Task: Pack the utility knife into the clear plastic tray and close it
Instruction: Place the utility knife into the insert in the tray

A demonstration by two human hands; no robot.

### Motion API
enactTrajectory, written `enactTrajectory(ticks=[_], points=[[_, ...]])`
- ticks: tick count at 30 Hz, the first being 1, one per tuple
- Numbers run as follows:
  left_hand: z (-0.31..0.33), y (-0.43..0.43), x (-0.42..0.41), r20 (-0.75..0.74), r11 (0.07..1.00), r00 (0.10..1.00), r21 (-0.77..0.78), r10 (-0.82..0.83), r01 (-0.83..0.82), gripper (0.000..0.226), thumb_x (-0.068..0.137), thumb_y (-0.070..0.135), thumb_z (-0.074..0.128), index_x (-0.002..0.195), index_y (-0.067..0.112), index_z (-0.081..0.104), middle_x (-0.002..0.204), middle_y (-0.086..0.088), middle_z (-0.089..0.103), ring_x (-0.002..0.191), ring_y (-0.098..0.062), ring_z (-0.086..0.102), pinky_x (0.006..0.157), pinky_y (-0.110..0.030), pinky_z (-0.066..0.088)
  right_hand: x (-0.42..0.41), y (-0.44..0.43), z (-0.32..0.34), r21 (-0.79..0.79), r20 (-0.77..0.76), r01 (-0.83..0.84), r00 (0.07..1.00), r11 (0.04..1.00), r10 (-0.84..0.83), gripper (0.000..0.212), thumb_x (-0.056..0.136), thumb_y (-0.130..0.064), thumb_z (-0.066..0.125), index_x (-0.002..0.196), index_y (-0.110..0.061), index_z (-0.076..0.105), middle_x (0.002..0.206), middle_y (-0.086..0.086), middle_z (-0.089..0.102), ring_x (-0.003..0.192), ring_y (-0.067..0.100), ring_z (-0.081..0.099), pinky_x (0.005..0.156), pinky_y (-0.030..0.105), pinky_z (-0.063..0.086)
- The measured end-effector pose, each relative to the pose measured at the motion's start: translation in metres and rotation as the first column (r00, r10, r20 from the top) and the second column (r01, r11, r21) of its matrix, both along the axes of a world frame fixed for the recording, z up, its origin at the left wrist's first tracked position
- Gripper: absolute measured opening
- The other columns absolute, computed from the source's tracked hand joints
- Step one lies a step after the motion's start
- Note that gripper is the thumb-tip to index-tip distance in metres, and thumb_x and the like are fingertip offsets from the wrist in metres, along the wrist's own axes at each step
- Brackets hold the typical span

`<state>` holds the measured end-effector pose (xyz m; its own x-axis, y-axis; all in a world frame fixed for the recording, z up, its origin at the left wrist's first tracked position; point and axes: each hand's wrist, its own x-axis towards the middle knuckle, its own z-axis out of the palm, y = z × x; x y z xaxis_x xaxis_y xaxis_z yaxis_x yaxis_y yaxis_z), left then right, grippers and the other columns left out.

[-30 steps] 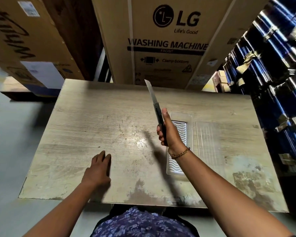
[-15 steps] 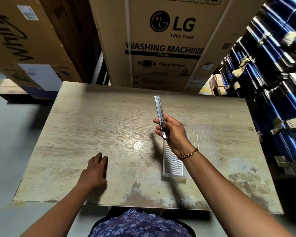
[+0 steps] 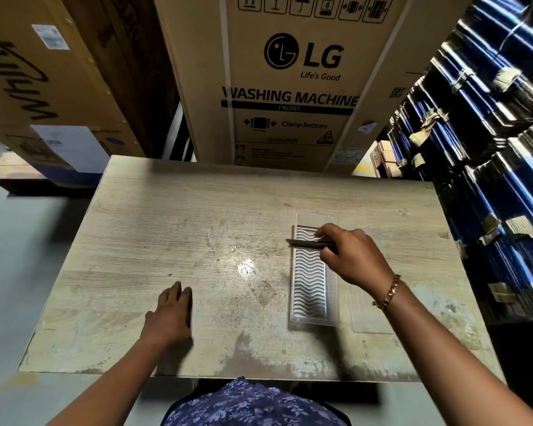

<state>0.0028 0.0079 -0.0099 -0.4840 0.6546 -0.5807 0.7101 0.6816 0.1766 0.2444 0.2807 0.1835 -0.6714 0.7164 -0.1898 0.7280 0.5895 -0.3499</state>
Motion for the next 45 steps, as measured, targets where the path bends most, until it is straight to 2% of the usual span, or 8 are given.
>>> enactTrajectory(ticks=[10, 13, 15, 17, 20, 24, 35, 45], points=[[-0.001, 0.041, 0.049, 0.012, 0.977, 0.977, 0.027, -0.214, 0.213, 0.103, 0.077, 0.048, 0.067, 0.154, 0.022, 0.005, 0.165, -0.005, -0.007, 0.151, -0.028, -0.002, 0.113, -0.065, 0.025, 0.021, -0.003, 0.018, 0.165, 0.501, -0.263, 0.853, 0.951, 0.149, 0.024, 0.092, -0.011, 0.048, 0.115, -0.018, 0.049, 0.097, 0.011, 0.068, 0.076, 0.032, 0.059, 0.053, 0.032, 0.033], [-0.004, 0.04, 0.056, 0.039, 0.978, 0.977, -0.001, -0.211, 0.211, 0.104, 0.078, 0.044, 0.069, 0.154, 0.023, 0.003, 0.165, -0.003, -0.013, 0.151, -0.028, -0.006, 0.112, -0.066, 0.026, 0.033, 0.002, 0.009, 0.171, 0.273, -0.114, 0.96, 0.979, 0.064, 0.018, 0.09, -0.017, 0.051, 0.106, -0.023, 0.054, 0.09, 0.006, 0.07, 0.075, 0.029, 0.063, 0.056, 0.034, 0.044], [-0.005, 0.039, 0.056, 0.027, 0.976, 0.976, 0.004, -0.218, 0.218, 0.104, 0.078, 0.043, 0.068, 0.155, 0.023, 0.001, 0.165, -0.002, -0.014, 0.151, -0.027, -0.006, 0.113, -0.065, 0.027, 0.04, 0.003, 0.0, -0.115, -0.179, 0.186, 0.962, 0.976, -0.205, 0.017, 0.091, -0.014, 0.054, 0.103, -0.023, 0.061, 0.092, 0.004, 0.072, 0.079, 0.022, 0.068, 0.065, 0.037, 0.055], [-0.006, 0.039, 0.055, 0.023, 0.975, 0.975, 0.008, -0.222, 0.221, 0.104, 0.078, 0.043, 0.068, 0.155, 0.024, 0.0, 0.165, -0.002, -0.014, 0.151, -0.027, -0.006, 0.113, -0.063, 0.028, 0.042, -0.003, -0.006, -0.741, -0.439, 0.249, 0.524, 0.624, -0.73, 0.022, 0.094, -0.002, 0.052, 0.106, -0.015, 0.066, 0.102, 0.012, 0.072, 0.088, 0.022, 0.073, 0.078, 0.034, 0.061], [-0.006, 0.039, 0.054, 0.024, 0.974, 0.974, 0.009, -0.224, 0.224, 0.105, 0.076, 0.043, 0.069, 0.155, 0.025, 0.002, 0.165, -0.001, -0.013, 0.151, -0.027, -0.005, 0.112, -0.063, 0.031, 0.044, -0.02, -0.021, -0.978, -0.095, -0.196, 0.104, 0.073, -0.99, 0.034, 0.091, 0.007, 0.044, 0.118, -0.006, 0.062, 0.101, 0.018, 0.069, 0.081, 0.022, 0.072, 0.075, 0.032, 0.062], [-0.005, 0.039, 0.053, 0.032, 0.976, 0.975, 0.022, -0.218, 0.218, 0.104, 0.076, 0.044, 0.07, 0.155, 0.025, 0.004, 0.165, -0.001, -0.011, 0.151, -0.026, -0.005, 0.11, -0.063, 0.033, 0.036, -0.039, -0.03, -0.945, 0.028, -0.32, 0.116, -0.064, -0.993, 0.048, 0.087, 0.013, 0.045, 0.131, -0.003, 0.055, 0.1, 0.023, 0.067, 0.077, 0.024, 0.07, 0.069, 0.03, 0.062], [-0.003, 0.038, 0.051, 0.031, 0.973, 0.973, 0.028, -0.228, 0.227, 0.104, 0.074, 0.042, 0.069, 0.154, 0.026, 0.004, 0.165, 0.0, -0.011, 0.151, -0.026, -0.004, 0.11, -0.062, 0.035, 0.026, -0.045, -0.029, -0.964, -0.091, -0.265, 0.214, 0.032, -0.972, 0.053, 0.087, 0.018, 0.042, 0.129, -0.01, 0.058, 0.117, 0.021, 0.065, 0.095, 0.03, 0.071, 0.085, 0.041, 0.057], [0.002, 0.041, 0.045, 0.047, 0.968, 0.966, 0.02, -0.252, 0.252, 0.1, 0.075, 0.054, 0.064, 0.154, 0.025, 0.011, 0.166, -0.003, -0.003, 0.151, -0.027, 0.002, 0.112, -0.054, 0.036, 0.022, -0.027, -0.081, -0.95, -0.101, 0.191, 0.557, 0.246, -0.825, 0.067, 0.077, 0.019, 0.038, 0.123, -0.024, 0.059, 0.1, 0.008, 0.068, 0.08, 0.023, 0.056, 0.056, 0.031, 0.046]])
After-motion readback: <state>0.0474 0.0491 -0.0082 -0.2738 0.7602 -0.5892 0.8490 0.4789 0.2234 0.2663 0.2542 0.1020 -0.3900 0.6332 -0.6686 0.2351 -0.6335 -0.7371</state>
